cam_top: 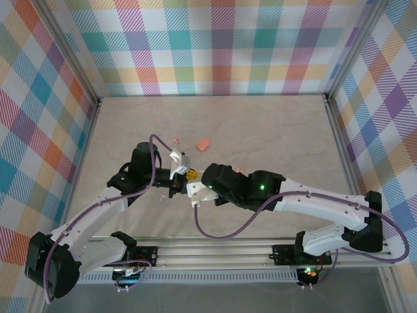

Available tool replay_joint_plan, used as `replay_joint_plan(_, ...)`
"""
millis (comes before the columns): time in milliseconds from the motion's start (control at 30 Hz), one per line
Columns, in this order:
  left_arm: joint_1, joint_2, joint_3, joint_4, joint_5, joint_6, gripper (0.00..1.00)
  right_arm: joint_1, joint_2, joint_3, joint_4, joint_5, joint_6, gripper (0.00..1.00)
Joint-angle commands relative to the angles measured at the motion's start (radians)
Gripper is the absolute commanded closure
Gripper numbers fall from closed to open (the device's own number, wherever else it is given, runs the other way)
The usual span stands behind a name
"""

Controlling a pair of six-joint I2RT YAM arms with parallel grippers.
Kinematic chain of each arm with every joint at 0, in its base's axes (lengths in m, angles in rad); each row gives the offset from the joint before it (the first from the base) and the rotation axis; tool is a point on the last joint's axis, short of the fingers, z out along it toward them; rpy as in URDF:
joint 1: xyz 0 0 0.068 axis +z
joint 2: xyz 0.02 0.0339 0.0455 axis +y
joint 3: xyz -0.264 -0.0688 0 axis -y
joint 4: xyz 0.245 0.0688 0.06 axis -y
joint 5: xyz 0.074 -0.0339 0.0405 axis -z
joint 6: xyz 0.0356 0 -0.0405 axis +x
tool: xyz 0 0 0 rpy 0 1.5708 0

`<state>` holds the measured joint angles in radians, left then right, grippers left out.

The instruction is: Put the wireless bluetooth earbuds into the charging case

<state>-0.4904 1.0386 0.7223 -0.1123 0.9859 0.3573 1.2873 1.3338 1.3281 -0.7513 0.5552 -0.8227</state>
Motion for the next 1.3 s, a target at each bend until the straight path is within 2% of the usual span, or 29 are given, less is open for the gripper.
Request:
replay_joint_plan(0, -0.005, -0.029, 0.026, 0.06, 0.015, 0.006, 1.0, 0.019, -0.043, 0.046, -0.039, -0.053, 0.06, 0.68)
replay_joint_plan(233, 0.003, -0.037, -0.003, 0.142, -0.002, -0.081, 1.0, 0.016, -0.091, 0.102, -0.101, -0.076, 0.172, 0.66)
replay_joint_plan(367, 0.015, -0.055, -0.003, 0.149, -0.036, -0.122, 1.0, -0.03, -0.157, 0.12, -0.059, -0.152, 0.281, 0.63)
replay_joint_plan(467, 0.023, -0.081, -0.016, 0.178, -0.075, -0.177, 1.0, -0.113, -0.207, 0.121, -0.027, -0.257, 0.409, 0.62)
replay_joint_plan(633, 0.027, -0.119, -0.027, 0.189, -0.118, -0.241, 1.0, -0.316, -0.299, 0.031, 0.075, -0.546, 0.649, 0.6)
replay_joint_plan(700, 0.027, -0.136, -0.026, 0.17, -0.141, -0.256, 1.0, -0.387, -0.318, -0.02, 0.123, -0.647, 0.715, 0.59)
replay_joint_plan(800, 0.028, -0.171, -0.013, 0.107, -0.213, -0.263, 1.0, -0.454, -0.306, -0.06, 0.152, -0.733, 0.828, 0.56)
replay_joint_plan(933, 0.027, -0.236, 0.0, 0.025, -0.314, -0.28, 1.0, -0.521, -0.267, -0.124, 0.214, -0.747, 0.958, 0.54)
replay_joint_plan(1067, 0.028, -0.318, -0.01, -0.075, -0.465, -0.3, 1.0, -0.572, -0.214, -0.236, 0.346, -0.752, 1.089, 0.55)
replay_joint_plan(1200, 0.027, -0.417, -0.029, -0.156, -0.589, -0.312, 1.0, -0.588, -0.1, -0.288, 0.403, -0.689, 1.24, 0.55)
replay_joint_plan(1267, 0.027, -0.463, -0.029, -0.22, -0.647, -0.313, 1.0, -0.588, -0.024, -0.288, 0.432, -0.71, 1.303, 0.56)
